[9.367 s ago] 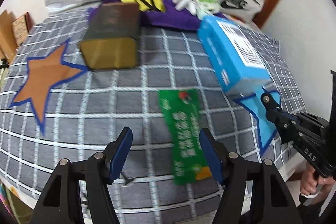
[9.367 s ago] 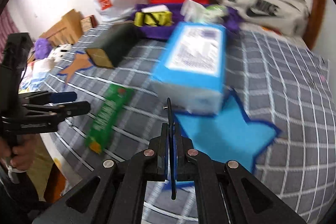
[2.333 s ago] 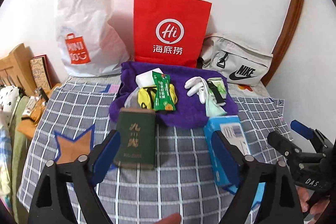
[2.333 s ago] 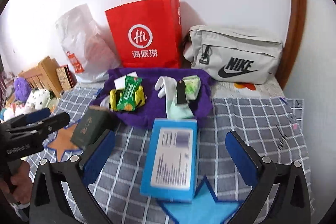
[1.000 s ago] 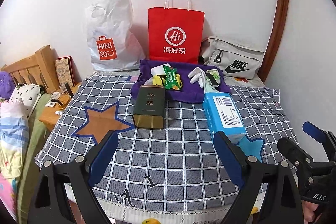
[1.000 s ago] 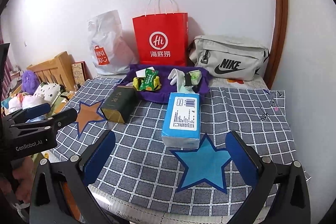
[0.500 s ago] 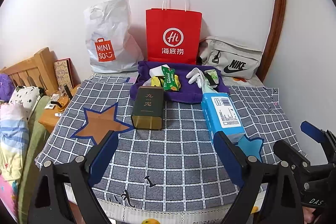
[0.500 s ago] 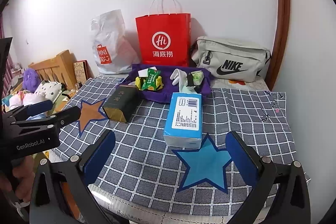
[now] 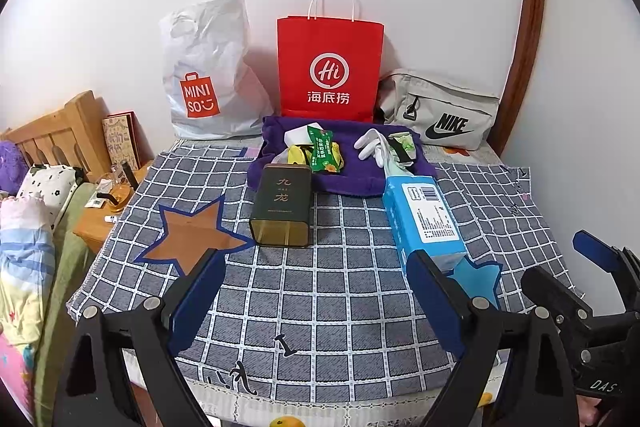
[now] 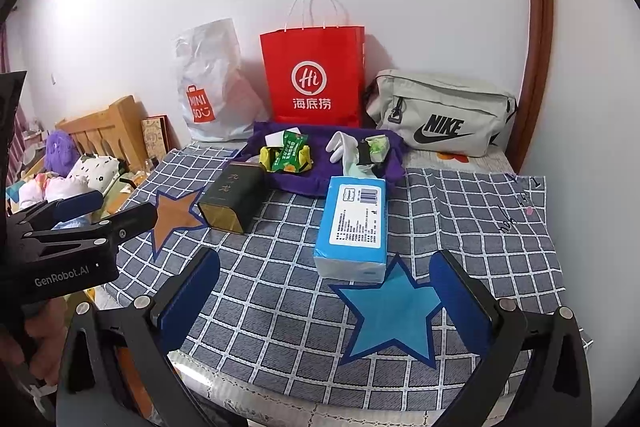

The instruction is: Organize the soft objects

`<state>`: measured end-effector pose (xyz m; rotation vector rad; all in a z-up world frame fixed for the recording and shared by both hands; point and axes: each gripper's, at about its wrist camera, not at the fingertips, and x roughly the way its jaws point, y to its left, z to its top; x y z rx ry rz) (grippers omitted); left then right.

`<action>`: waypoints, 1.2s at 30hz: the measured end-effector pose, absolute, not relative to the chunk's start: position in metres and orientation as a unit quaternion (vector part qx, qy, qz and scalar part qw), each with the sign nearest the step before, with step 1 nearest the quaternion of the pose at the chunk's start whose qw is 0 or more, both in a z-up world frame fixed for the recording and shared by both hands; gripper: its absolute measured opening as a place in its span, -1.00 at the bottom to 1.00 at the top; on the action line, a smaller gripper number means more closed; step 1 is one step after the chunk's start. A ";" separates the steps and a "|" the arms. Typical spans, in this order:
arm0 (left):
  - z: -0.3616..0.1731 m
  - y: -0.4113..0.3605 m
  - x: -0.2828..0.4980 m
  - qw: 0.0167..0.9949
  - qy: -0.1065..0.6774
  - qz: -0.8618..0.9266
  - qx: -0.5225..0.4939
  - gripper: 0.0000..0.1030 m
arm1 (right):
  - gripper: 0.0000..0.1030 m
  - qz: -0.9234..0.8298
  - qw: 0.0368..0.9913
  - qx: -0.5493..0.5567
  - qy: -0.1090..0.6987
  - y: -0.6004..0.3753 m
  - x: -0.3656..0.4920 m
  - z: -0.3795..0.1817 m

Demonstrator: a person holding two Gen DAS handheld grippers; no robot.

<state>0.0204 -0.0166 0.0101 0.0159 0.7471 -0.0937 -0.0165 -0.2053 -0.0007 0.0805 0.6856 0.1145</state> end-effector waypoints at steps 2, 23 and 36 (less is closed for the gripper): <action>0.010 -0.017 0.020 0.930 0.365 -0.045 0.008 0.78 | 1.00 0.055 0.939 0.039 0.336 -0.205 -0.017 -0.001; 0.011 -0.018 0.019 0.930 0.364 -0.045 0.008 0.78 | 1.00 0.056 0.940 0.042 0.333 -0.208 -0.020 0.004; 0.011 -0.017 0.019 0.930 0.363 -0.046 0.008 0.78 | 1.00 0.055 0.941 0.040 0.332 -0.207 -0.020 0.005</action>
